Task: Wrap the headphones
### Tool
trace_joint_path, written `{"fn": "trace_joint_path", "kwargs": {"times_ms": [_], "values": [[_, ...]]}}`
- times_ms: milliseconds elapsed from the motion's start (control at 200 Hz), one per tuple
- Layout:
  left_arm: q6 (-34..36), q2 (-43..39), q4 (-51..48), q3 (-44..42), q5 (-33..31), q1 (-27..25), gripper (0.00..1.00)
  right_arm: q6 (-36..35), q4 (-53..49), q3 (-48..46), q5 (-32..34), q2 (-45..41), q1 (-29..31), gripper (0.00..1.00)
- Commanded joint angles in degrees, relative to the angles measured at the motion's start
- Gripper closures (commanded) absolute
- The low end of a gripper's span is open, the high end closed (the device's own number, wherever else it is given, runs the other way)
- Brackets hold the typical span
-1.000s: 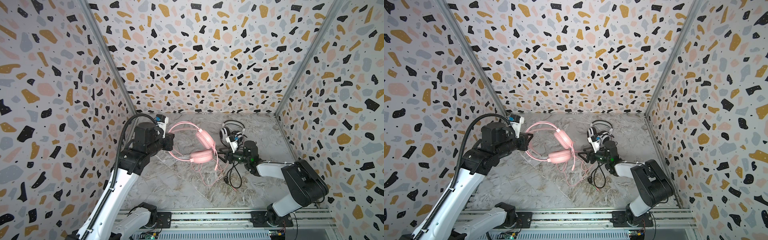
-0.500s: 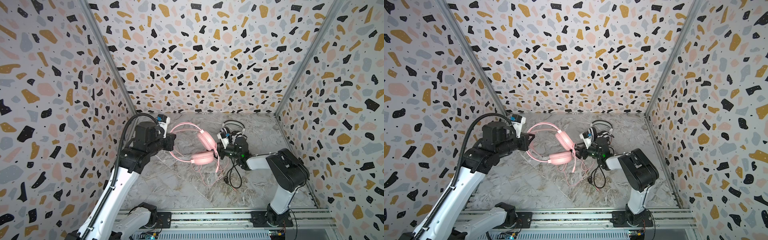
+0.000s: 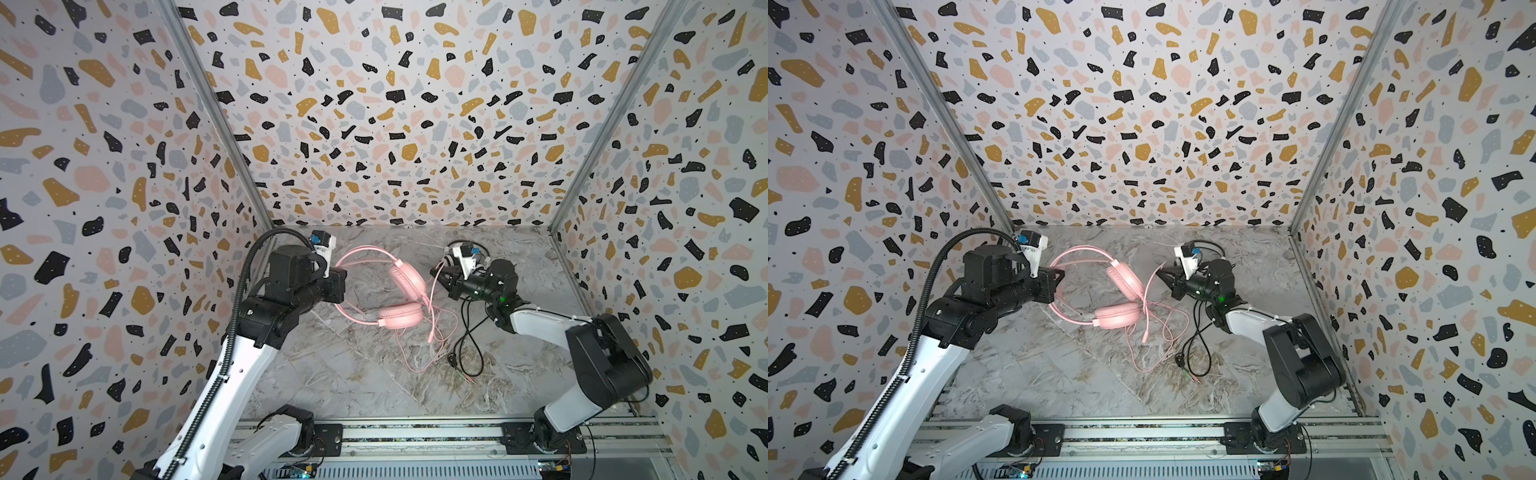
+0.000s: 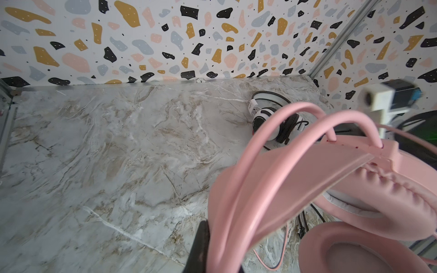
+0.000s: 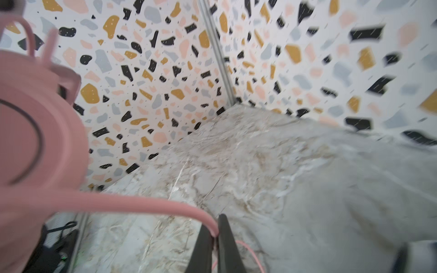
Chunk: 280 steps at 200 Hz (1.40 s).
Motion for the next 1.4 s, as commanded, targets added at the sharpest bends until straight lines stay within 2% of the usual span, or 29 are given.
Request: {"fn": "trace_joint_path", "kwargs": {"times_ms": [0,135,411,551,681,896,1116,1297,1397], "values": [[-0.6,-1.6,3.9,-0.3,-2.1,0.4,1.00,-5.0,-7.8,-1.2,5.9,-8.5,-0.4,1.00],[-2.3,-2.2,5.3,-2.0,-7.7,0.8,1.00,-6.1,-12.6,-4.0,7.6,-18.1,-0.6,1.00],[-7.3,-3.4,11.2,-4.4,-8.0,4.1,1.00,-6.6,-21.1,-10.2,9.3,-30.6,0.3,1.00],[-10.3,-3.8,13.0,-4.2,-6.4,7.8,1.00,-6.5,-23.5,-13.6,10.1,-33.9,1.0,1.00],[-14.5,-4.8,17.6,-5.7,-1.2,11.9,1.00,-7.4,-24.7,-17.0,12.3,-35.0,4.0,1.00],[-19.3,-3.2,21.0,-5.8,8.5,16.0,1.00,-7.8,-24.9,-19.0,16.4,-30.5,6.3,1.00],[-17.0,-4.2,17.3,-3.6,4.6,16.3,1.00,-6.5,-23.8,-19.3,21.1,-23.1,7.0,1.00],[-22.6,-2.3,21.2,-4.0,14.9,18.8,1.00,-5.9,-23.6,-19.9,23.0,-18.5,8.1,1.00],[-26.6,-1.5,24.9,-4.8,18.3,20.1,1.00,-6.3,-24.6,-19.2,24.3,-17.9,11.3,1.00]]}}
